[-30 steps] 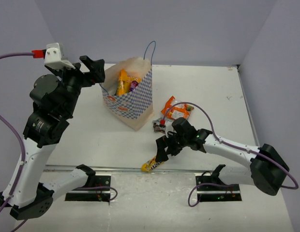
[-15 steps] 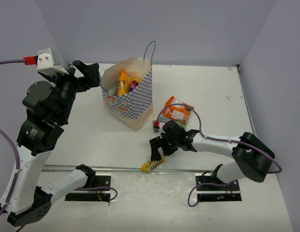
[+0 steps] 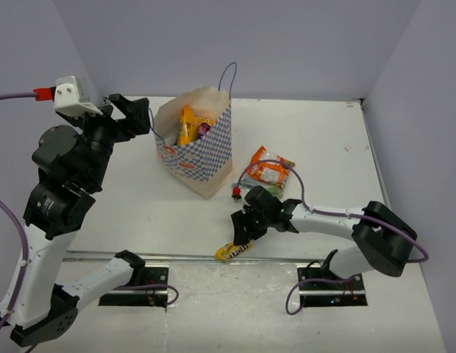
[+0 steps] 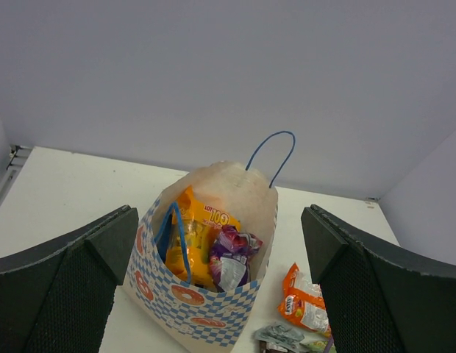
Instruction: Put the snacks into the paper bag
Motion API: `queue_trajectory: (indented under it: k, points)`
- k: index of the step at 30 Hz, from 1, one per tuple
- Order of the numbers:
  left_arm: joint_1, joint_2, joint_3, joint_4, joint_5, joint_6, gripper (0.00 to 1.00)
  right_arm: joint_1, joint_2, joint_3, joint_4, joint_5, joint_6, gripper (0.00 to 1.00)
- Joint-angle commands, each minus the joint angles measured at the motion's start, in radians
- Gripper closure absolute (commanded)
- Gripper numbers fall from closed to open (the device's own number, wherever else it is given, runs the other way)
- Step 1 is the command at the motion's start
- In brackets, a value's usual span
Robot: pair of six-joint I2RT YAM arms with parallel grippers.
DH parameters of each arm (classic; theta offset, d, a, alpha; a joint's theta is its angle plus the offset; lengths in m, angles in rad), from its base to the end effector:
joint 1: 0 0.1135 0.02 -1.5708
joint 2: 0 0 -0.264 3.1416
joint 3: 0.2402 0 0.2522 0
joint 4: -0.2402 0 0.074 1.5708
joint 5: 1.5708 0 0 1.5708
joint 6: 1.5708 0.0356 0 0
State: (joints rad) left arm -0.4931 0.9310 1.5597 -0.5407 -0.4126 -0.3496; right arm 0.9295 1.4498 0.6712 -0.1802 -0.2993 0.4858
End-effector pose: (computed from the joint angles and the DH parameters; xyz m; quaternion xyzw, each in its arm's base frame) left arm 0.1225 -0.0496 0.5272 -0.1033 0.6701 -0.1690 0.7153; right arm 0.1511 0.2200 0.1578 -0.2513 0.9099 0.3017 0.1339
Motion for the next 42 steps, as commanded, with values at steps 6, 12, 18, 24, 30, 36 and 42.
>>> queue_trajectory:
  k: [6, 12, 18, 24, 30, 36, 42]
  points:
    - [0.002, -0.034, -0.015, 0.013, -0.031, -0.011, 0.0, 0.006, -0.075, -0.048, -0.036, 0.026, -0.001, 0.88]
    - [0.002, -0.031, -0.016, 0.019, -0.018, -0.017, 0.0, 0.005, -0.127, -0.022, -0.094, 0.049, -0.01, 0.88]
    - [0.002, -0.032, -0.026, 0.028, -0.02, -0.022, 0.0, 0.003, -0.261, 0.117, -0.223, 0.098, -0.019, 1.0]
    - [0.002, -0.028, -0.029, 0.045, -0.014, -0.022, 0.0, 0.0, -0.273, 0.394, -0.321, 0.149, -0.042, 1.0]
    - [0.002, -0.021, -0.021, 0.053, -0.015, -0.019, 0.0, -0.041, -0.157, 0.767, -0.392, 0.178, -0.114, 1.0]
    - [0.002, -0.021, -0.02, 0.053, -0.014, -0.02, 0.0, -0.149, 0.029, 1.155, -0.412, 0.132, -0.165, 0.99]
    - [0.002, -0.02, -0.016, 0.05, -0.022, -0.014, 0.0, -0.195, 0.318, 1.508, -0.416, 0.112, -0.161, 0.99]
